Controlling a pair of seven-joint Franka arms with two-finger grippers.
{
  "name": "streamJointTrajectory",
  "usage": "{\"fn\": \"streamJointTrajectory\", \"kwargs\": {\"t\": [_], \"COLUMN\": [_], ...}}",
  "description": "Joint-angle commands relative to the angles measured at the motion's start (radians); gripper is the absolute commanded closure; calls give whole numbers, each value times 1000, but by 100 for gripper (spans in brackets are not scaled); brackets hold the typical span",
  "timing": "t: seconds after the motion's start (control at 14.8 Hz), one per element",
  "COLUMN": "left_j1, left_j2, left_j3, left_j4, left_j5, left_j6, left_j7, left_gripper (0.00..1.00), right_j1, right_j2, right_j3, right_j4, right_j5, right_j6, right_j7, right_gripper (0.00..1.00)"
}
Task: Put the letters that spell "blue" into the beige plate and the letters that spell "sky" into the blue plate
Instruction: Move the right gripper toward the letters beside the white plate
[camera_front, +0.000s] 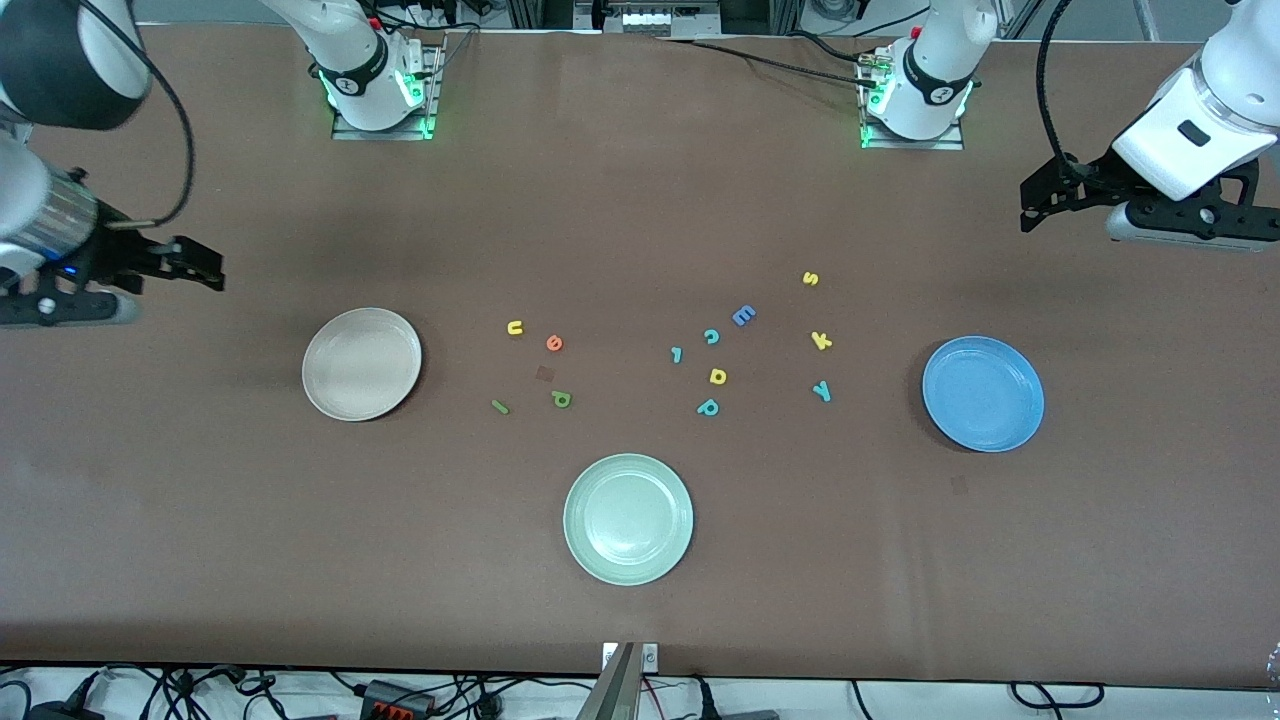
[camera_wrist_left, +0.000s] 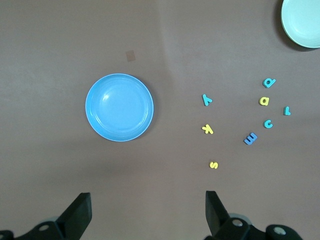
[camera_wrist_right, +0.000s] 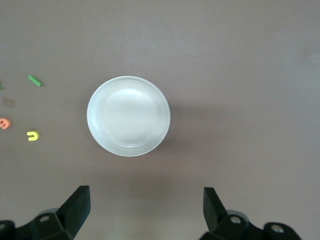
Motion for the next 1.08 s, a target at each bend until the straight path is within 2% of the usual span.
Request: {"fn": "streamJointTrajectory", "kwargs": {"t": [0.0, 0.2, 0.41, 0.54, 1.02], "left_j1": [9, 9, 8, 3, 1], "left_j2": [18, 18, 18, 18, 18], "left_j3": [-6, -6, -6, -6, -6], "left_j4": [37, 37, 37, 37, 38], "left_j5": [7, 7, 5, 7, 4], "left_j6": [-25, -27, -25, -25, -30], "left_j7": [12, 12, 8, 5, 5], "left_gripper": [0, 0, 0, 0, 0], "right_j1": [72, 171, 234, 278, 379], "right_j2": [63, 147, 192, 215, 252], "right_j3": [0, 0, 0, 0, 2], "right_j4": [8, 1, -14, -51, -215], "right_j5": [-9, -5, 35, 87, 98], "right_j6": [3, 20, 78, 171, 455], "right_j7": [10, 14, 49, 121, 345], "right_gripper": [0, 0, 0, 0, 0]}}
